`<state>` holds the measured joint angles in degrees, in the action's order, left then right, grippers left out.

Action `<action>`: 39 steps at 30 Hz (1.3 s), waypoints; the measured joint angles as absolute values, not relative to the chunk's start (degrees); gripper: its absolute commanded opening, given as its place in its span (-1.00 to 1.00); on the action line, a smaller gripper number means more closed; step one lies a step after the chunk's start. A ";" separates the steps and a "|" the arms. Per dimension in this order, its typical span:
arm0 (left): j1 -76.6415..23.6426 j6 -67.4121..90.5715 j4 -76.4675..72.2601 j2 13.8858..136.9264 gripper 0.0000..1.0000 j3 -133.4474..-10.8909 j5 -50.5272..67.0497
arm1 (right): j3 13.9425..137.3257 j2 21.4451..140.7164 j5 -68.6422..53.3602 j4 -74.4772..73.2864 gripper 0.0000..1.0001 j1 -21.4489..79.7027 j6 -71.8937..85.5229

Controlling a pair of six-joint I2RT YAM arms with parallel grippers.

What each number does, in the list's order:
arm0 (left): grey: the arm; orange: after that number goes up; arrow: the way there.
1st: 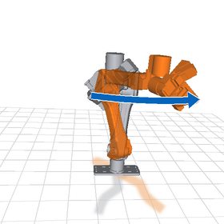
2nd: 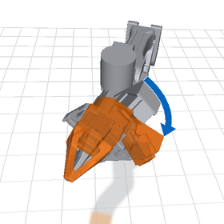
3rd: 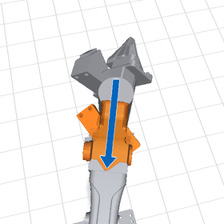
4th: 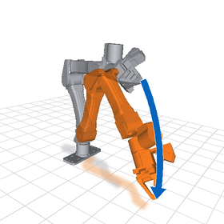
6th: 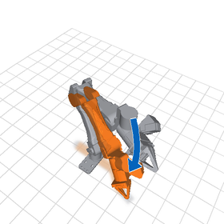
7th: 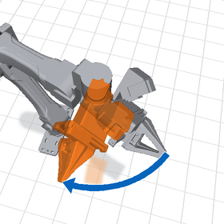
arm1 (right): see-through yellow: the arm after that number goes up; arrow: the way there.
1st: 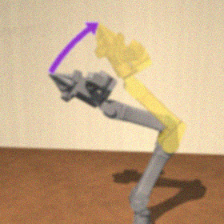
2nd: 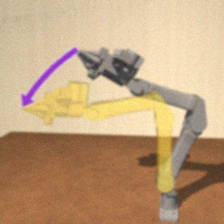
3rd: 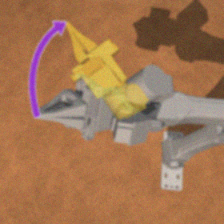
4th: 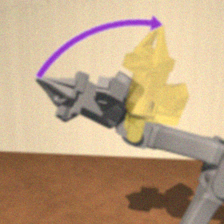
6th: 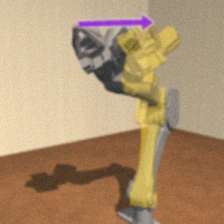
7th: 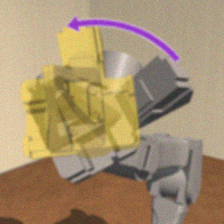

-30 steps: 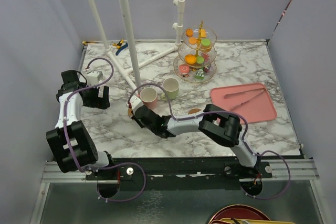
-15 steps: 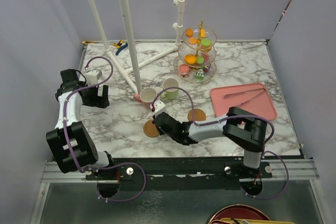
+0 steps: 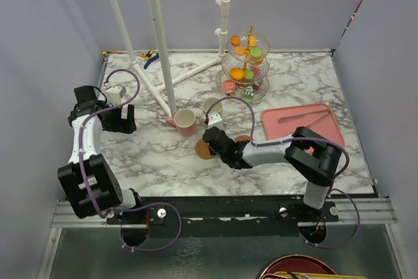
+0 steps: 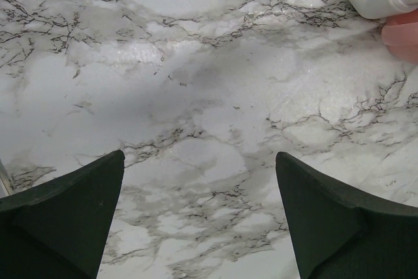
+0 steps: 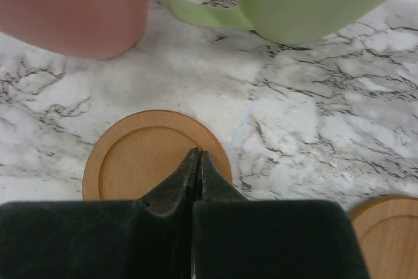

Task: Serve the afternoon tea
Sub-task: Move the coaster to the center of the board.

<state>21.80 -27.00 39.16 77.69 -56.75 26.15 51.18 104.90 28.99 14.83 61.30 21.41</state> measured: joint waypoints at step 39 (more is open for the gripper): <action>21.80 -28.34 39.99 75.99 0.98 -56.77 27.70 | 83.07 110.50 42.59 -21.23 0.14 59.18 40.10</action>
